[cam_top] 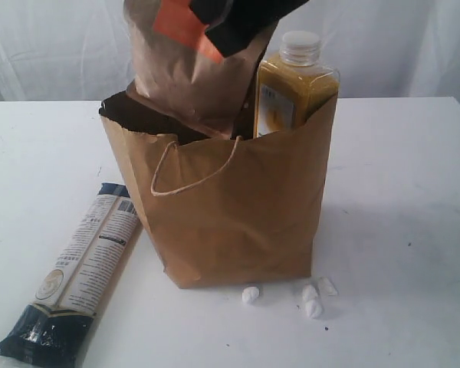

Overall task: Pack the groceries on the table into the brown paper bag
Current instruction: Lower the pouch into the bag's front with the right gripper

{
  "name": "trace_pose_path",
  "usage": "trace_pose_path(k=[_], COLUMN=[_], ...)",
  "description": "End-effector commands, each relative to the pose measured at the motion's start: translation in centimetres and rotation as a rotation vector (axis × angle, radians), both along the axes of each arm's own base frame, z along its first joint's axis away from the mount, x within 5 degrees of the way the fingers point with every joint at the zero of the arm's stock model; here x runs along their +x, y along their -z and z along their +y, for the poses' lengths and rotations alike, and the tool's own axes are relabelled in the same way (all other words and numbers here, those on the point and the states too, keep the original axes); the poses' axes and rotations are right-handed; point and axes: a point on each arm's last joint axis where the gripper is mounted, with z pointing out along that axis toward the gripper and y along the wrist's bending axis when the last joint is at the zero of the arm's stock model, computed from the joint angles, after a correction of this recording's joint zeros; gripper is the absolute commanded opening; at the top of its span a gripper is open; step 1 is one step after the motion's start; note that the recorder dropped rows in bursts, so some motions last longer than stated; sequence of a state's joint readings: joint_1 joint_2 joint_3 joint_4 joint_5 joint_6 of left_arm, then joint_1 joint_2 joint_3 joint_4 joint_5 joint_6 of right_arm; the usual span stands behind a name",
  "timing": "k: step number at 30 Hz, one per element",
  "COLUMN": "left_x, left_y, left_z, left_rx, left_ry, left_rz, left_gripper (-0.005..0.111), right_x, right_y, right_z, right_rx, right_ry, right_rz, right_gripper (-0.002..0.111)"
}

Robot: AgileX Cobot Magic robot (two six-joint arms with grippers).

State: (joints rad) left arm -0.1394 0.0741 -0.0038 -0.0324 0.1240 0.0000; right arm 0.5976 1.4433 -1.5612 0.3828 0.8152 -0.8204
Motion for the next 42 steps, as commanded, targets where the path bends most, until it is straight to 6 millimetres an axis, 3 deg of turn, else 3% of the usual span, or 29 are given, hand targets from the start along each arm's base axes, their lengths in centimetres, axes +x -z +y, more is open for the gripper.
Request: trace_pose_path(k=[1, 6, 16, 25, 37, 40, 42], left_x=[0.0, 0.0, 0.0, 0.0, 0.0, 0.0, 0.0], left_y=[0.1, 0.1, 0.1, 0.1, 0.1, 0.1, 0.1], left_z=[0.0, 0.0, 0.0, 0.0, 0.0, 0.0, 0.0], left_rx=[-0.008, -0.008, -0.008, -0.008, -0.008, -0.008, -0.008], left_ry=[-0.002, -0.002, -0.002, -0.002, -0.002, -0.002, -0.002], left_rz=[0.002, 0.002, 0.002, 0.002, 0.002, 0.002, 0.002], left_gripper=[0.000, 0.000, 0.000, 0.000, 0.000, 0.000, 0.000], right_x=[0.9, 1.7, 4.0, 4.8, 4.6, 4.3, 4.0], right_y=[0.3, 1.8, 6.7, 6.6, 8.6, 8.1, 7.8], right_z=[0.3, 0.9, 2.6, 2.7, 3.1, 3.0, 2.8], right_rx=[-0.031, -0.073, -0.177, -0.178, -0.235, -0.224, -0.220], right_ry=[0.007, -0.004, -0.024, 0.007, -0.037, -0.039, -0.042], right_rz=[-0.038, 0.014, 0.171, 0.092, 0.230, 0.230, 0.229], right_gripper=[0.000, 0.000, 0.000, 0.000, 0.000, 0.007, 0.018])
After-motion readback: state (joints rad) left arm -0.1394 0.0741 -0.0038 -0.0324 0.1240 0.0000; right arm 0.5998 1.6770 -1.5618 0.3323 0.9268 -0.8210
